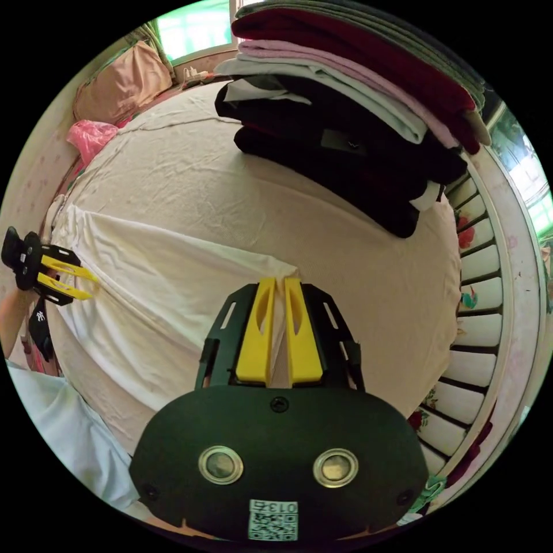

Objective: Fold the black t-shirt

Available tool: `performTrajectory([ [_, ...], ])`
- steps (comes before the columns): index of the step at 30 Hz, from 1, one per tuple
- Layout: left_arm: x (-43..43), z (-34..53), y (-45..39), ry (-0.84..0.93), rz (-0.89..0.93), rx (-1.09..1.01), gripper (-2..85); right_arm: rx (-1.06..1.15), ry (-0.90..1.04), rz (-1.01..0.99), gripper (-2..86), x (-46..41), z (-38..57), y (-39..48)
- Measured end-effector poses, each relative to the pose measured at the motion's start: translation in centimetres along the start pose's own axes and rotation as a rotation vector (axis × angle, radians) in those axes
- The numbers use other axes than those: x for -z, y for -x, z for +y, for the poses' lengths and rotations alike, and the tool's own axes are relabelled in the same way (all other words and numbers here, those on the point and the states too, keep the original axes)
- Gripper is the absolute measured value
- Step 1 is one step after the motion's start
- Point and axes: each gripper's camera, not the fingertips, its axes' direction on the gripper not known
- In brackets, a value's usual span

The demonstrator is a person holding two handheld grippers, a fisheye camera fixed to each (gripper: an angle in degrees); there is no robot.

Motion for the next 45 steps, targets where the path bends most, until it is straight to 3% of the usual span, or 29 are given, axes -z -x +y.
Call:
performTrajectory([
  [8, 0.7, -1.3, -0.5, -0.019, 0.009, 0.013, 4.2, -0.052, -0.049, -0.091, 5.9, -0.1, 0.2, -1.3],
  [11, 2.8, -0.5, -0.7, -0.134, -0.083, 0.095, 3.9, -0.032, -0.160, -0.008, 6.0, 2.0, 2.2, 0.5],
  [13, 2.3, -0.2, -0.5, -0.094, -0.150, 0.134, 3.5, -0.008, -0.222, 0.085, 4.7, 2.1, 3.8, 2.6],
  [17, -0.2, 0.2, 0.7, 0.009, -0.096, 0.195, 2.8, 0.029, -0.197, 0.056, 3.3, -0.5, 4.6, 4.2],
  [19, 0.1, 0.6, 1.0, -0.019, -0.095, 0.231, 3.0, 0.007, -0.135, 0.015, 2.1, -2.5, 4.4, 3.9],
  [23, 3.9, 3.1, 0.1, -0.071, -0.168, 0.287, 4.9, -0.074, -0.237, 0.086, 2.0, -0.4, 4.1, 3.8],
  [26, 7.5, 7.9, -0.6, -0.094, -0.255, 0.384, 5.5, 0.064, -0.327, 0.017, 4.5, 1.7, 2.9, 6.7],
  [29, 10.4, 14.4, 0.1, -0.068, -0.355, 0.539, 4.8, 0.224, -0.329, -0.204, 6.8, 2.1, 0.2, 11.9],
  [32, 12.6, 20.1, 2.9, -0.114, -0.345, 0.682, 6.6, 0.442, -0.322, -0.317, 7.5, 1.6, -2.7, 20.0],
  [37, 11.8, 21.7, 7.2, -0.038, -0.137, 0.487, 11.1, 0.705, -0.218, -0.388, 8.5, -1.2, -9.2, 33.6],
  [39, 11.1, 21.9, 8.5, -0.013, 0.031, 0.380, 12.8, 0.751, -0.153, -0.377, 8.7, -2.5, -11.2, 36.6],
  [45, 10.1, 22.8, 11.0, 0.036, 0.014, 0.337, 12.4, 0.916, -0.017, -0.180, 7.7, -6.6, -14.6, 42.9],
])
